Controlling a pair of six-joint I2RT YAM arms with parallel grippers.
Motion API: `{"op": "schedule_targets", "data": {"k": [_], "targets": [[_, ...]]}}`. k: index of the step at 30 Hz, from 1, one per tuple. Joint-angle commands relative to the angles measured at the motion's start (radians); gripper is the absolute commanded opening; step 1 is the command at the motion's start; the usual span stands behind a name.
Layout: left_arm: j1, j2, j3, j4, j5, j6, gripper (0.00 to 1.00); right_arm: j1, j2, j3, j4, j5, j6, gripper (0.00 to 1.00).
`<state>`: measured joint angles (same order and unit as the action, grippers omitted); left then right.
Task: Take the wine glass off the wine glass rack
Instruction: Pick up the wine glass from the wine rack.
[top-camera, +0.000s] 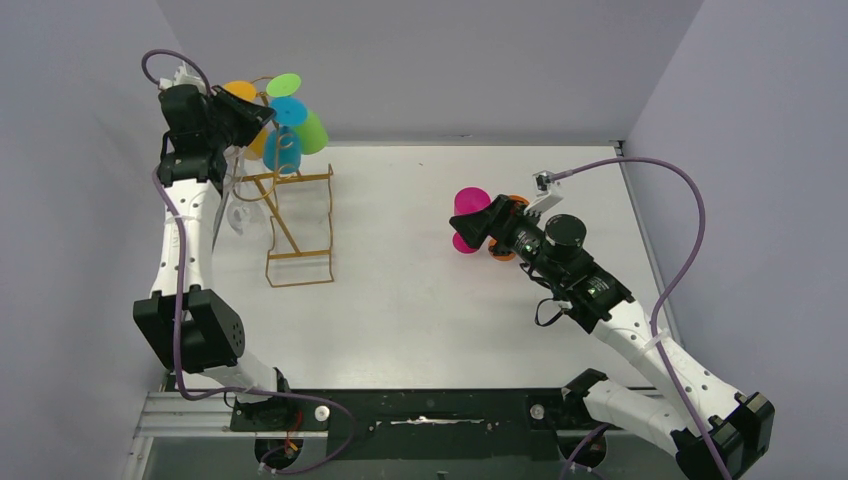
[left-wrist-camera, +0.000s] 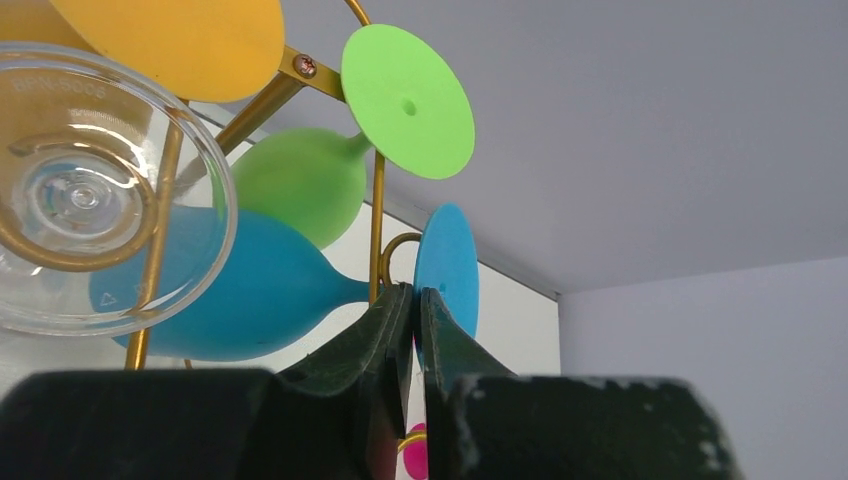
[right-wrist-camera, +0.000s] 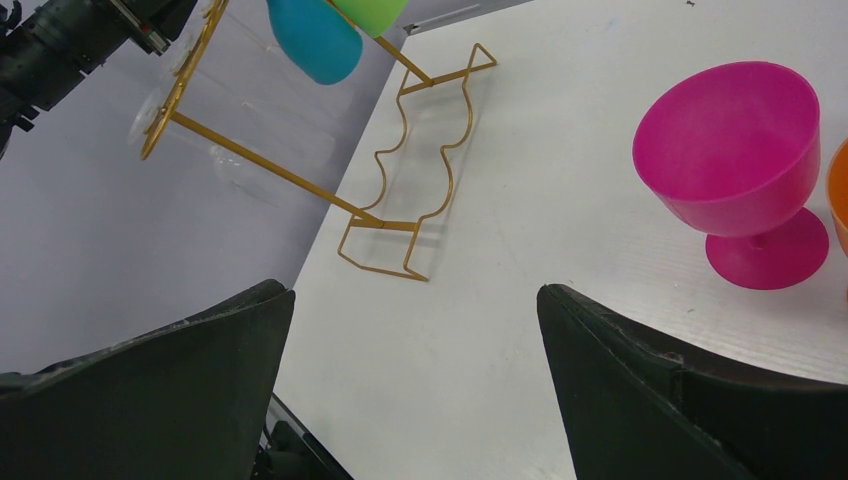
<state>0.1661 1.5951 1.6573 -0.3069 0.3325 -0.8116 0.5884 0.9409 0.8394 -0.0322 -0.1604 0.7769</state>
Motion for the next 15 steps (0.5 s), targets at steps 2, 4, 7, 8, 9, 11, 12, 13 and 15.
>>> {"op": "schedule_targets", "data": {"k": [2,4,7,8,9,11,12,13,15], "targets": [[0.004,-0.044,-0.016,0.100,0.048,-0.072,0.00,-0.005,-0.007,0.009,0.030,0.018,0.009,0.98],[0.004,-0.043,-0.020,0.117,0.062,-0.093,0.00,-0.006,-0.006,0.008,0.030,0.019,0.009,0.98],[0.008,-0.045,-0.030,0.149,0.099,-0.136,0.00,-0.006,-0.004,0.007,0.031,0.020,0.010,0.98],[0.009,-0.046,-0.042,0.169,0.112,-0.154,0.00,-0.005,-0.005,0.007,0.030,0.019,0.010,0.98],[0.010,-0.049,-0.050,0.182,0.117,-0.170,0.00,-0.005,-0.005,0.007,0.031,0.021,0.010,0.98],[0.010,-0.054,-0.059,0.199,0.118,-0.189,0.00,-0.006,-0.005,0.007,0.031,0.024,0.013,0.98],[0.010,-0.056,-0.061,0.204,0.117,-0.195,0.00,-0.006,-0.005,0.006,0.030,0.024,0.013,0.98],[0.010,-0.058,-0.061,0.207,0.116,-0.199,0.00,-0.006,-0.005,0.006,0.030,0.025,0.014,0.98],[0.010,-0.058,-0.061,0.207,0.114,-0.203,0.00,-0.006,-0.005,0.006,0.031,0.027,0.019,0.98]]}}
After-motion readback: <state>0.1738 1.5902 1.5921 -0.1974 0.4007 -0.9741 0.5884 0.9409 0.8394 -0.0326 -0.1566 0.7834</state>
